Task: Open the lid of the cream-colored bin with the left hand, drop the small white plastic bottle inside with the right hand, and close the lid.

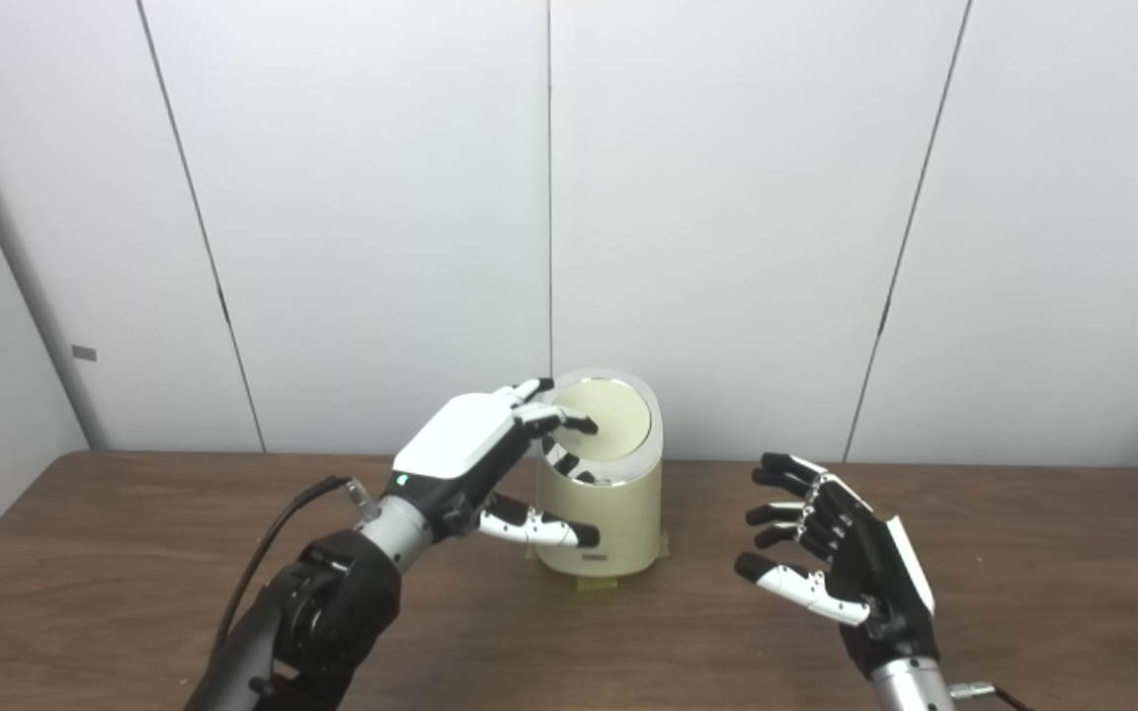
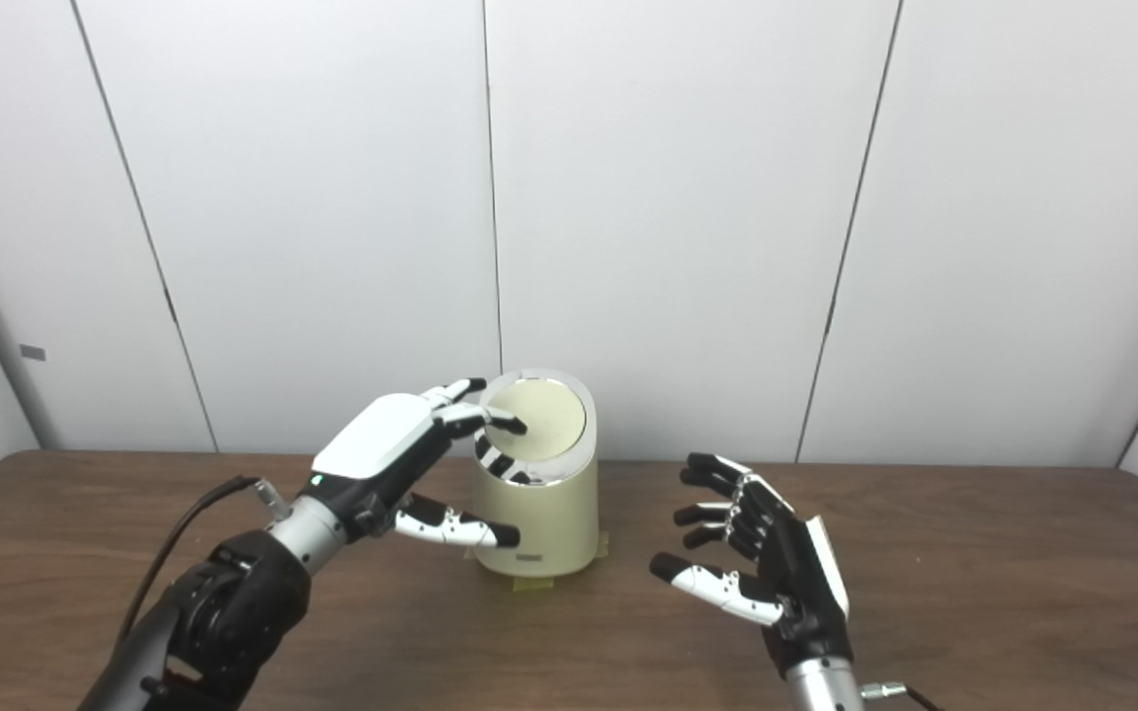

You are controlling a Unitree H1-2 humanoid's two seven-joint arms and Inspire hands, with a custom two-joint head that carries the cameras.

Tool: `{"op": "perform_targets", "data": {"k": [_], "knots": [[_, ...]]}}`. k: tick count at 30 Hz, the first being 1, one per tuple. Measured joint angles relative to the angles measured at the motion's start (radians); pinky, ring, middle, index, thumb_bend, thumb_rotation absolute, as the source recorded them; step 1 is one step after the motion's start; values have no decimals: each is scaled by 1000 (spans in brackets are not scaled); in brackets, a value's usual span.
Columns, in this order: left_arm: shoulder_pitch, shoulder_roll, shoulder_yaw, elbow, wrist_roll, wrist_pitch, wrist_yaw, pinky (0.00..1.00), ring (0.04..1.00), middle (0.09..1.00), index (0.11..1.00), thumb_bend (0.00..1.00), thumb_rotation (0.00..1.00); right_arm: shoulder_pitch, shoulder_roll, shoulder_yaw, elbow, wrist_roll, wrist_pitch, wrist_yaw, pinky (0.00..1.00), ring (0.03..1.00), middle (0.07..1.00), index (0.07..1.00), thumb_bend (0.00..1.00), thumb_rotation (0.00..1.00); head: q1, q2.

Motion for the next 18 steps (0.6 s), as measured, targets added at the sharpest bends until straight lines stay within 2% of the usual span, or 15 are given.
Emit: {"op": "perform_targets", "data": {"k": [2,6,8,12,15,18], "knots": [[13,-18,48,-21,-45,-18,55,753,872,850,831,726,341,0,0,0,1,0,0,0,488,594,741,735,819,266,0,-2],[62,-64,123,-59,-127,-39,139,793,857,834,827,707,305,0,-3,-3,6,6,-1,0,487,597,739,737,813,257,2,0],[95,-101,157,-65,-215,-32,150,743,835,822,835,697,271,0,-5,-4,6,6,-1,0,482,593,735,734,816,262,3,0],[187,-161,208,-95,-385,31,145,620,739,787,824,695,225,0,-6,-6,5,13,-1,0,483,594,738,737,823,253,5,2],[243,-170,236,-94,-468,51,143,540,665,738,807,691,261,0,-7,-8,6,17,-1,1,498,603,743,742,832,260,-1,3],[276,-170,265,-87,-548,63,143,496,656,715,775,715,254,0,-9,-8,4,17,0,0,498,606,736,738,824,245,-3,3]]}}
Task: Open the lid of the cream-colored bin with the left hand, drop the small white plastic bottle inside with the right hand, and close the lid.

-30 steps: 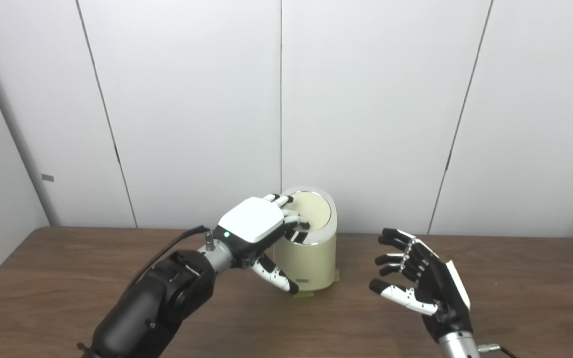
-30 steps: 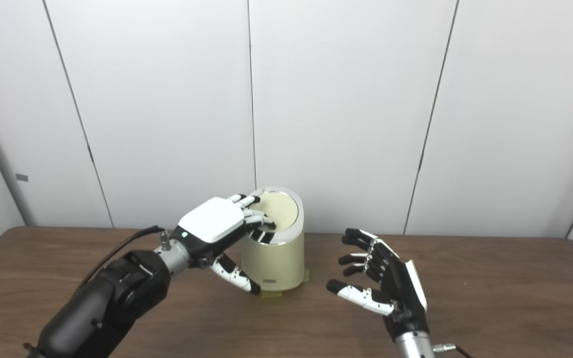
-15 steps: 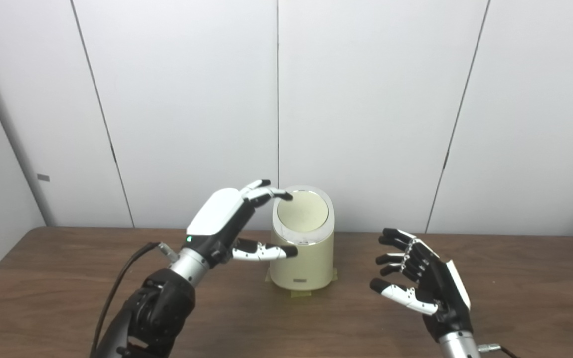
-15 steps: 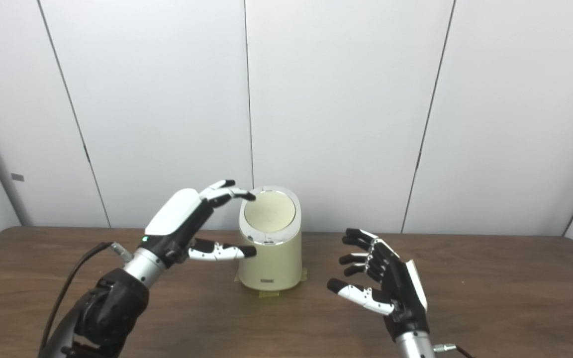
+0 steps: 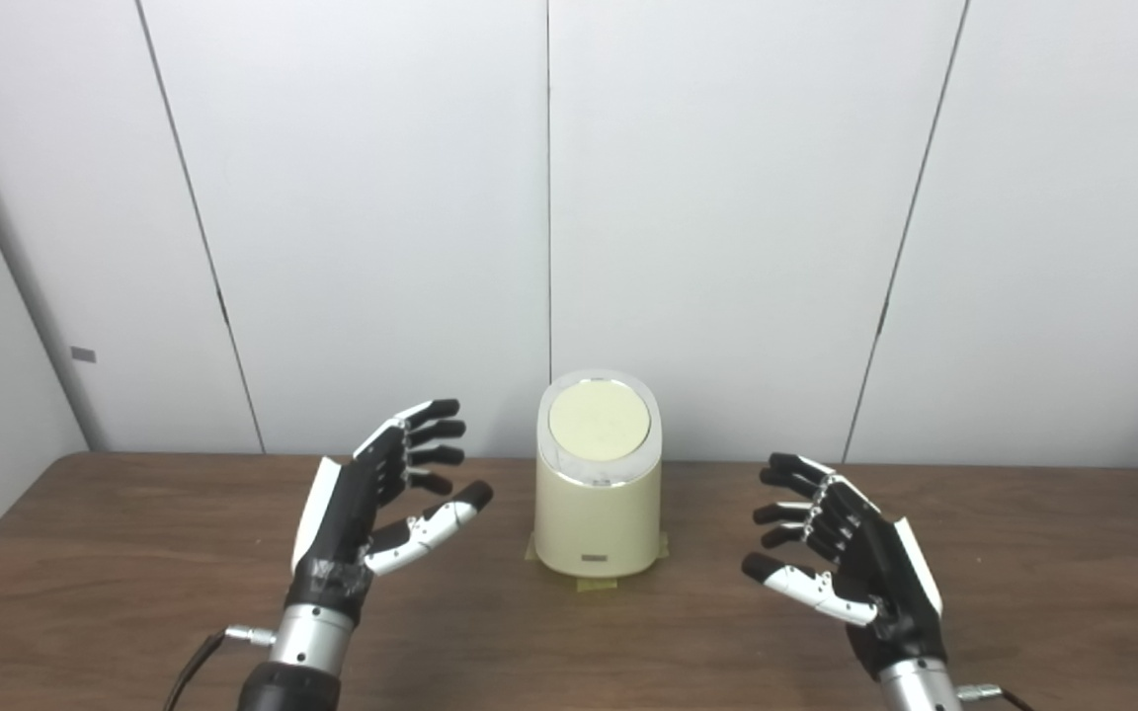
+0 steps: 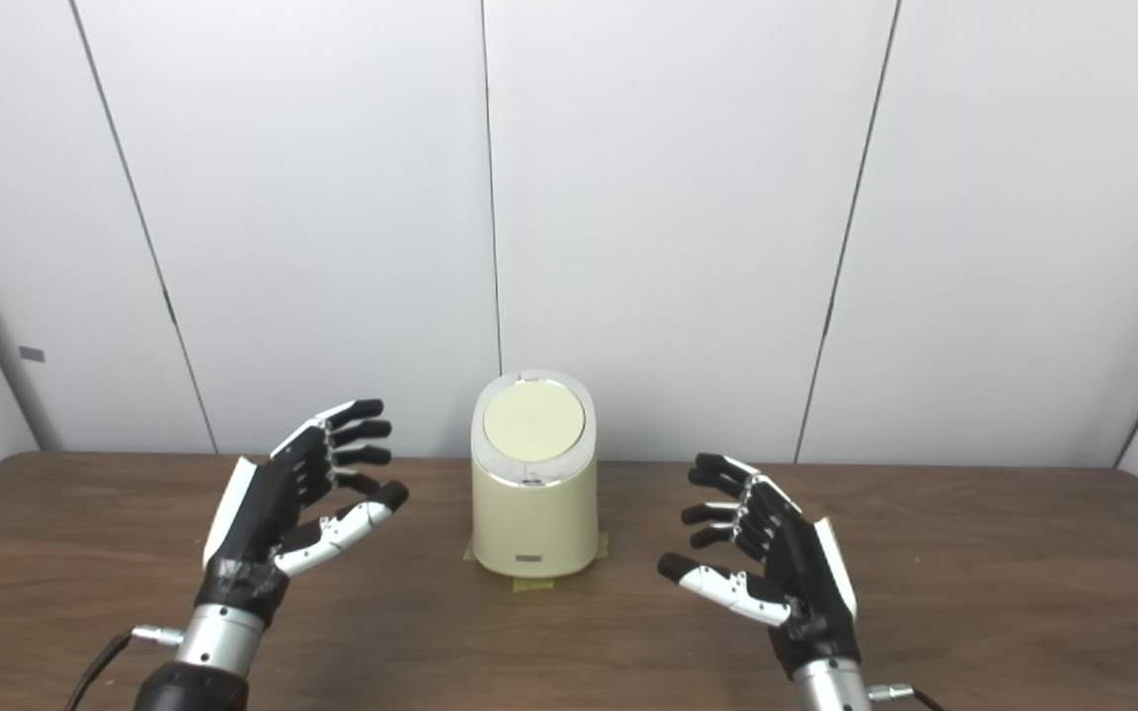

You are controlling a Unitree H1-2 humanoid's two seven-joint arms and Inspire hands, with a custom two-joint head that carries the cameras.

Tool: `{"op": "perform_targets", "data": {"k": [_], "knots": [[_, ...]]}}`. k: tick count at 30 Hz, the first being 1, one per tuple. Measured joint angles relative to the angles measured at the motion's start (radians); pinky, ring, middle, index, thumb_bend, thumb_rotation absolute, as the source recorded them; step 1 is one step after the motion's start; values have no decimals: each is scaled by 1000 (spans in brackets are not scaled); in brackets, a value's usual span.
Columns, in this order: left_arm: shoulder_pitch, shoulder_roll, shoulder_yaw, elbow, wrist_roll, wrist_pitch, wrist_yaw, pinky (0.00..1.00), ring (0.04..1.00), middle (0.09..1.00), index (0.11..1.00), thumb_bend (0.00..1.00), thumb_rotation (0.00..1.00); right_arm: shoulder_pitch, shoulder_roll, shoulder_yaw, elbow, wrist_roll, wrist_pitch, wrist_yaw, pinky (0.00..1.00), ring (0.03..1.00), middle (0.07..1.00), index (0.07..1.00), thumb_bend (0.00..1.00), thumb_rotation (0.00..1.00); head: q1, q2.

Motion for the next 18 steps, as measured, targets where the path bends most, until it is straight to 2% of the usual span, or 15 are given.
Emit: {"op": "perform_targets", "data": {"k": [3,8,11,18], "knots": [[26,-4,13,22,-71,14,-3,513,671,721,770,709,247,0,0,0,-4,0,0,0,500,614,735,736,822,233,-5,2],[48,-3,-5,53,-76,15,-19,509,658,722,764,672,215,1,1,0,-3,2,0,0,497,618,735,739,825,224,-9,0],[43,2,-6,53,-82,15,-30,511,663,725,766,667,194,3,3,0,-4,1,1,-2,509,627,741,736,849,259,-9,-2],[42,6,-6,53,-109,35,-37,494,658,727,765,647,152,20,2,0,-8,-19,5,-17,512,626,748,739,808,256,-17,0]]}}
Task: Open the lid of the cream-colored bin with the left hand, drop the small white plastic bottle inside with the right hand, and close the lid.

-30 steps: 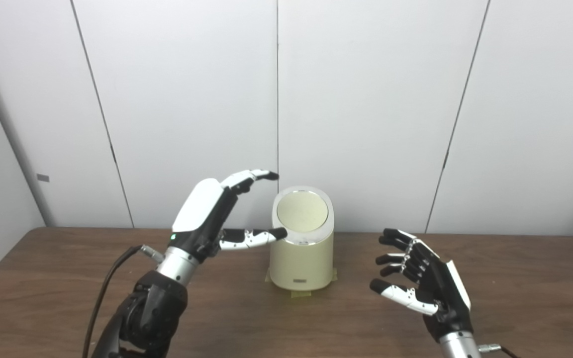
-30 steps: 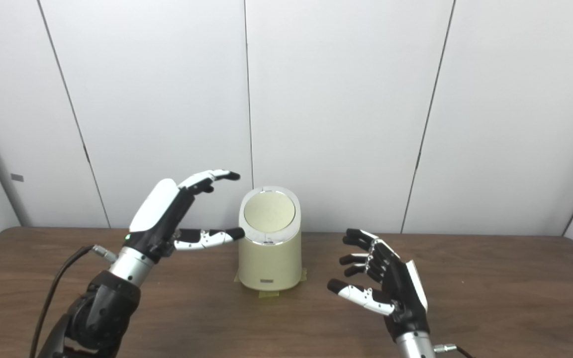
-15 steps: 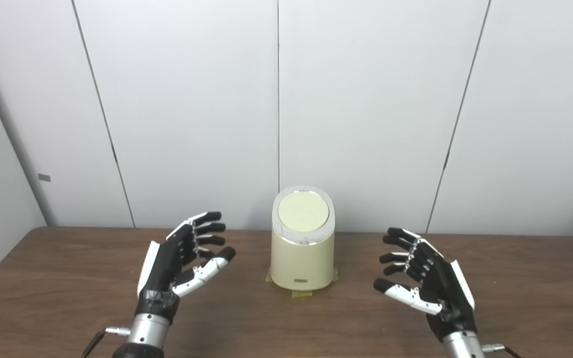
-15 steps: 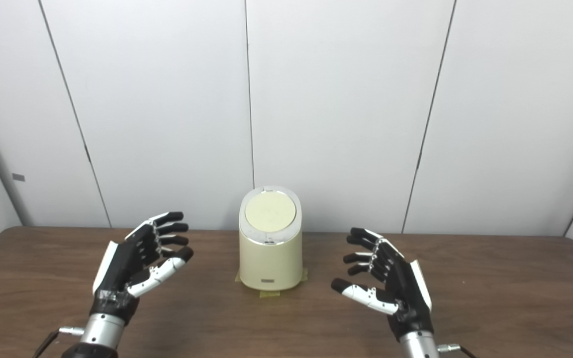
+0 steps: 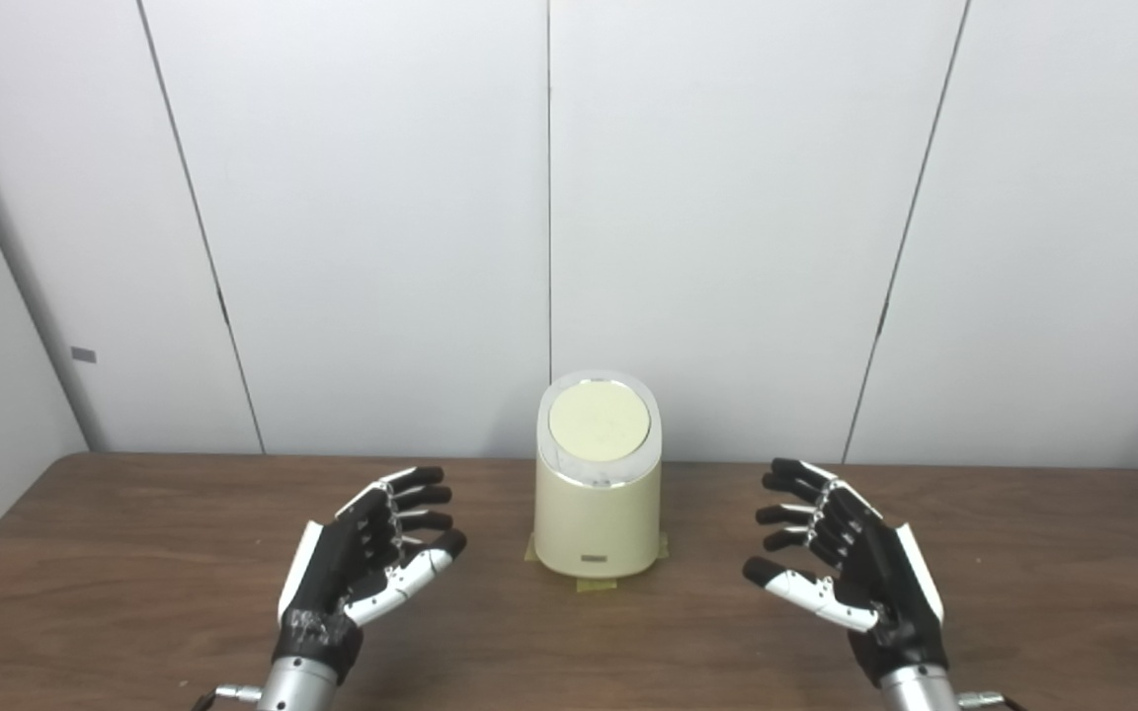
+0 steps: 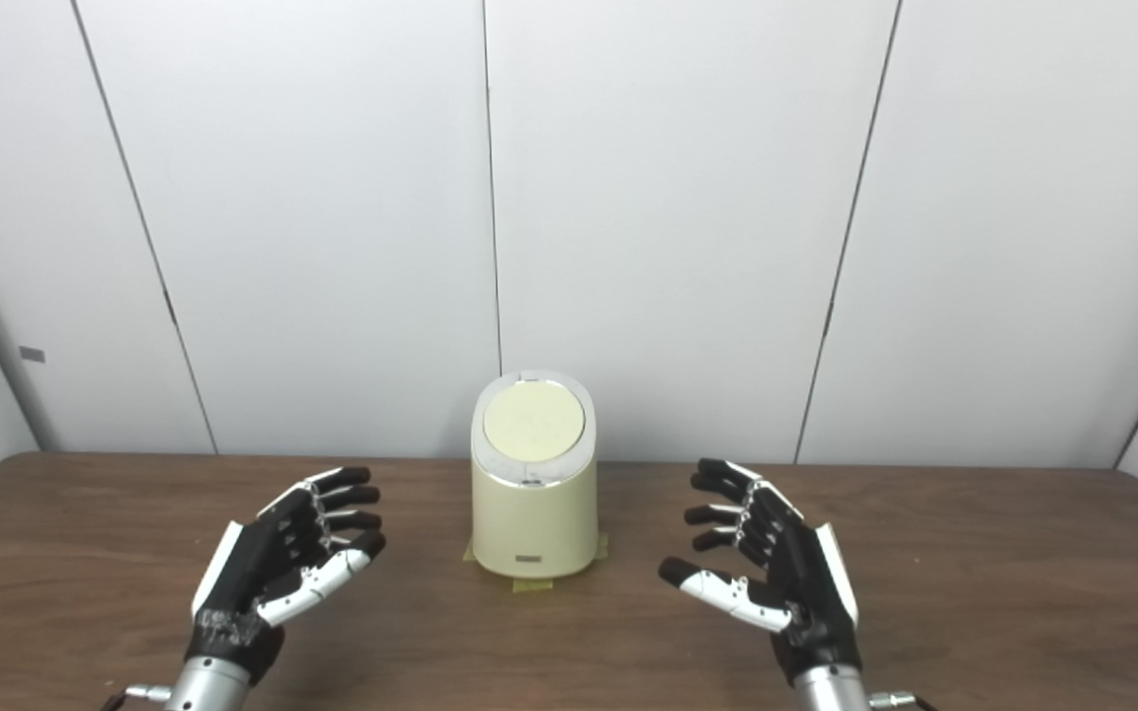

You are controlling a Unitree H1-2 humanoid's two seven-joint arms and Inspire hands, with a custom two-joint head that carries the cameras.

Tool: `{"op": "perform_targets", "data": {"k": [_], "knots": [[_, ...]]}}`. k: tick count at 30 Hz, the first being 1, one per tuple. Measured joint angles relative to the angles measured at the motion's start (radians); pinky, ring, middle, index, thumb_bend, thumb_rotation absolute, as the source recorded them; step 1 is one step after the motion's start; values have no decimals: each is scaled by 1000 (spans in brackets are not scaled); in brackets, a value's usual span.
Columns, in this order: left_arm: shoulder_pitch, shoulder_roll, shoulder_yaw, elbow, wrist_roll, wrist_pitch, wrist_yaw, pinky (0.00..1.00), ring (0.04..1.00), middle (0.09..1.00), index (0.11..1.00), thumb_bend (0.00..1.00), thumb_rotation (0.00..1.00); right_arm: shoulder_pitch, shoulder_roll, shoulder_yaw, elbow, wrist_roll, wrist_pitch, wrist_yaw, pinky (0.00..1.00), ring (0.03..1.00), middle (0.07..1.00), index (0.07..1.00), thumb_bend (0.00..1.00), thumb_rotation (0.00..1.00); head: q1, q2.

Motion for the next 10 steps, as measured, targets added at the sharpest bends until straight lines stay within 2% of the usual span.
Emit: {"op": "perform_targets", "data": {"k": [10], "knots": [[0,-1,-5,0,-1,1,-2,516,674,733,766,653,172,6,0,0,-3,5,7,0,508,623,747,750,821,265,0,-3]]}}
